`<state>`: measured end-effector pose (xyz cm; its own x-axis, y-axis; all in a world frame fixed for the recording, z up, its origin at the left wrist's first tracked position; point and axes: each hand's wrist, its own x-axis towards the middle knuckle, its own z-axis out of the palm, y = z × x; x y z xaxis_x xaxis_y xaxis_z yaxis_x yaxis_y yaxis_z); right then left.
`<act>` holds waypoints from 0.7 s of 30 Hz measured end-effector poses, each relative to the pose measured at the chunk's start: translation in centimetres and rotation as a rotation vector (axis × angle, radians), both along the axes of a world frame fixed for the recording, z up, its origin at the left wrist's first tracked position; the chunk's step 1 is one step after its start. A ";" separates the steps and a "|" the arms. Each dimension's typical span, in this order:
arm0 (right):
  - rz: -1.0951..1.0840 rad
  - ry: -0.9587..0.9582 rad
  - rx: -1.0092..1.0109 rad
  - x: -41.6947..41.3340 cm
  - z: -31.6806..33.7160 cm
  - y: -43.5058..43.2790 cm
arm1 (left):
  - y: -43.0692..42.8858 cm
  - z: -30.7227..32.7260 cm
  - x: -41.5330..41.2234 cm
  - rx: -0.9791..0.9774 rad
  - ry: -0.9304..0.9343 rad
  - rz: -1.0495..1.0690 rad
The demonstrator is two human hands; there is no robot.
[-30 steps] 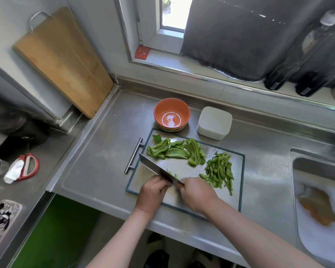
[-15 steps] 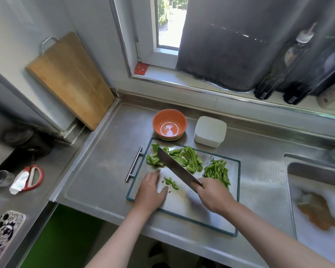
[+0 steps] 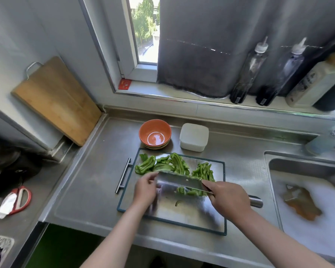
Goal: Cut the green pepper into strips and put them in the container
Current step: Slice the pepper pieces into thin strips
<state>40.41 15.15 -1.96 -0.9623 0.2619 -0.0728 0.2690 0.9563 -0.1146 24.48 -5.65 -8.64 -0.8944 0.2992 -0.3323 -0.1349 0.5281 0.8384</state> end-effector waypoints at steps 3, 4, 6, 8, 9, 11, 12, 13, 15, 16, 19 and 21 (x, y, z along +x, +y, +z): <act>0.054 0.031 0.090 1.0 -0.1 1.0 | -1.2 1.0 -2.2 0.048 0.132 0.038; 0.064 0.026 0.102 1.3 -0.2 1.2 | -0.8 1.8 -2.3 0.043 0.145 -0.027; 0.082 0.016 0.106 1.7 -0.3 1.3 | 1.2 3.4 -1.3 0.014 0.106 -0.265; 0.093 -0.003 0.118 2.1 -0.4 1.3 | 3.9 3.7 0.3 -0.067 0.103 -0.531; 0.103 -0.009 0.124 2.2 -0.5 1.2 | 5.2 3.5 1.0 -0.106 0.102 -0.627; 0.120 -0.001 0.134 2.4 -0.6 1.2 | 7.3 2.7 2.0 -0.142 0.093 -0.707; 0.124 0.001 0.133 2.5 -0.5 1.2 | 8.2 2.4 2.2 -0.151 0.086 -0.704; 0.129 -0.001 0.131 2.6 -0.4 1.2 | 8.8 2.3 2.2 -0.159 0.082 -0.692; 0.138 -0.010 0.132 2.9 -0.4 1.3 | 9.6 2.1 2.1 -0.205 0.090 -0.678; 0.137 -0.024 0.130 3.1 -0.5 1.3 | 9.9 2.1 2.0 -0.222 0.095 -0.671; 0.129 -0.044 0.127 3.6 -0.8 1.7 | 9.8 2.3 1.7 -0.183 0.046 -0.658; 0.114 -0.059 0.120 3.6 -0.8 1.8 | 9.3 2.5 1.5 -0.216 0.061 -0.740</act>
<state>44.05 16.96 -2.73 -0.9813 0.1615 -0.1045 0.1608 0.9869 0.0151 26.01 3.63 -6.18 -0.5059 0.7604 -0.4074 0.3601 0.6153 0.7013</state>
